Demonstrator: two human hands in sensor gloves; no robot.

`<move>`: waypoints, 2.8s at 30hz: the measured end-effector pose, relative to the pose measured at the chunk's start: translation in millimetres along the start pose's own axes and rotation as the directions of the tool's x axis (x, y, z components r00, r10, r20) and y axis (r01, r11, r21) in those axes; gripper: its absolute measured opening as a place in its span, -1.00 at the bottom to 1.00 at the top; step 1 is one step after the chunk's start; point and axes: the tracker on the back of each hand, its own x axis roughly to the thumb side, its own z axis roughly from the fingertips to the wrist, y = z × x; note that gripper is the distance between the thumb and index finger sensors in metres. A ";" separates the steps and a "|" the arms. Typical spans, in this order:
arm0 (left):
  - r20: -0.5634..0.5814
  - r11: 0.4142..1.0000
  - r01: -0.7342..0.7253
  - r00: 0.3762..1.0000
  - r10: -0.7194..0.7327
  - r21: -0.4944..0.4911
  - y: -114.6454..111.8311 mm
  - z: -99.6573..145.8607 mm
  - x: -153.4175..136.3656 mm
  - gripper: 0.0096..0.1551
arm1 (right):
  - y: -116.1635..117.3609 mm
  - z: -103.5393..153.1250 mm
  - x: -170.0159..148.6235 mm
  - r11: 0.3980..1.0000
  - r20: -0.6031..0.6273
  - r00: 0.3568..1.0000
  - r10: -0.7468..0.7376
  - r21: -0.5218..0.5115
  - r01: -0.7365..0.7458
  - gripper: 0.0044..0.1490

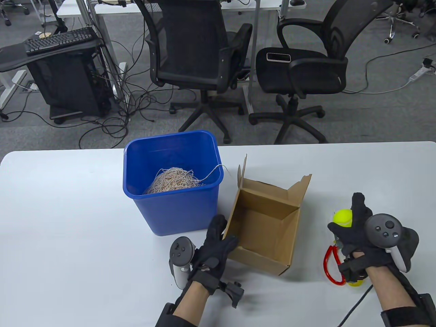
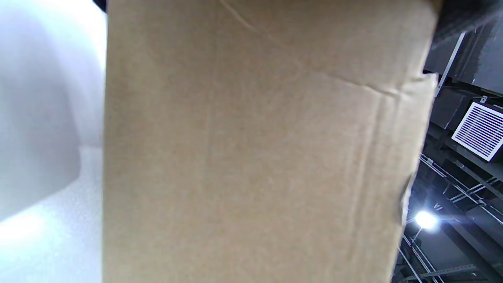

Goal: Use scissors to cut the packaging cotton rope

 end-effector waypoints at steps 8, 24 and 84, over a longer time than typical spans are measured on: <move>-0.003 1.000 -0.011 1.000 0.011 -0.004 0.1 -0.3 -0.5 0.16 | 33.6 -13.0 -73.2 0.959 -0.340 0.913 0.227 0.240 -0.149 0.18; 0.022 0.999 -0.035 0.999 0.035 -0.025 3.6 -0.7 1.1 0.16 | 33.3 38.7 32.1 0.923 0.462 0.819 -0.341 0.001 0.384 0.19; 0.275 0.977 -0.203 0.938 0.211 -0.057 7.5 -11.0 129.7 0.11 | 49.5 53.1 19.8 0.936 0.448 0.827 -0.339 0.071 0.345 0.16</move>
